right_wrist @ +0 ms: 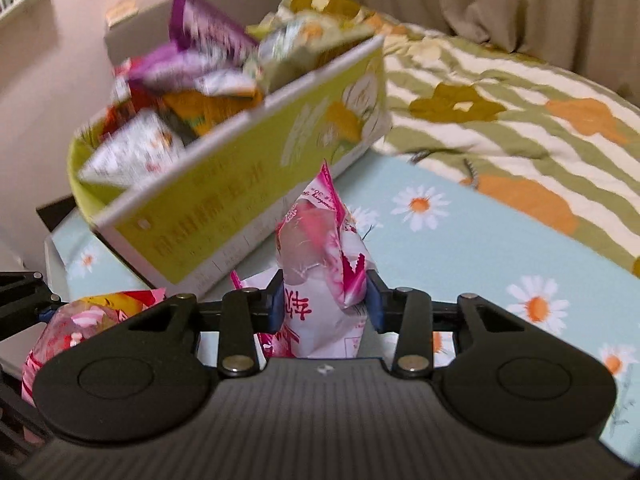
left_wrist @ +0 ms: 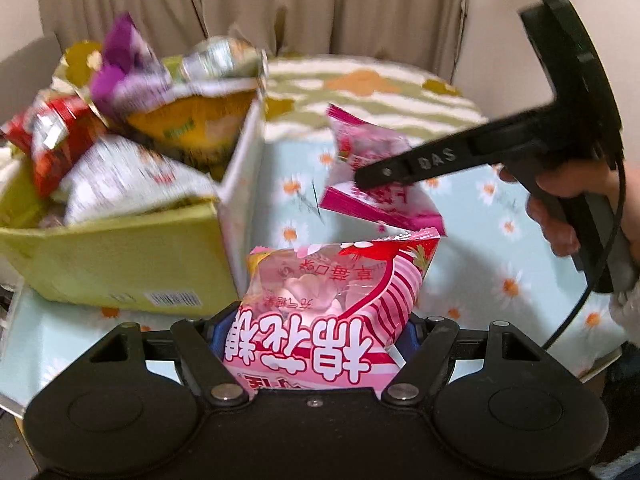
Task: Organize snacks
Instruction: 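Carry both pink packets over the yellow box and open both grippers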
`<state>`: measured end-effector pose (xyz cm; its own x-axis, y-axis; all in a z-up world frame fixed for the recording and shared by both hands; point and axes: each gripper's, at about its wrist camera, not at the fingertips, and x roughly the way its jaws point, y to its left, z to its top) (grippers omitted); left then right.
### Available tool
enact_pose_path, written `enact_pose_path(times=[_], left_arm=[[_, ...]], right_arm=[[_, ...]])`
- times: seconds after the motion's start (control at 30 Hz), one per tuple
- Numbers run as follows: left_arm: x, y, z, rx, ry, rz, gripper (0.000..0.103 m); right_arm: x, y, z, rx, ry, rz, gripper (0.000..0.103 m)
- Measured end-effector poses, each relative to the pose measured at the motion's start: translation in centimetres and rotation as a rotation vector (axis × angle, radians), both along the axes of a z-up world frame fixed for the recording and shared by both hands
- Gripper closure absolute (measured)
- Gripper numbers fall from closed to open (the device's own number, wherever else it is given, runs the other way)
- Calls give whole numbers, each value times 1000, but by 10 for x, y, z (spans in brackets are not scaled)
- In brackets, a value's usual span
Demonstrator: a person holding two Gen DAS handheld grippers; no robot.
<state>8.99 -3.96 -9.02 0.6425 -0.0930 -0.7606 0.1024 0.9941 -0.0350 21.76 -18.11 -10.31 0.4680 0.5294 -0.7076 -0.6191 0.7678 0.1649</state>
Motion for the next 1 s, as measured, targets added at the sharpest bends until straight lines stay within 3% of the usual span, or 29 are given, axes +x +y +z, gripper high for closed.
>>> enact_pose_path(times=[0.27, 0.43, 0.7, 1.0], left_arm=[[-22, 33, 64, 7, -140, 67, 25], [-18, 66, 98, 21, -228, 92, 25], [34, 144, 133, 16, -288, 103, 25], [123, 206, 145, 9, -276, 24, 25]], right_arm=[[-16, -19, 70, 84, -62, -87, 49], [-27, -5, 106, 130, -114, -111, 49], [-34, 52, 139, 163, -142, -174, 49], [-18, 123, 141, 149, -125, -257, 49]])
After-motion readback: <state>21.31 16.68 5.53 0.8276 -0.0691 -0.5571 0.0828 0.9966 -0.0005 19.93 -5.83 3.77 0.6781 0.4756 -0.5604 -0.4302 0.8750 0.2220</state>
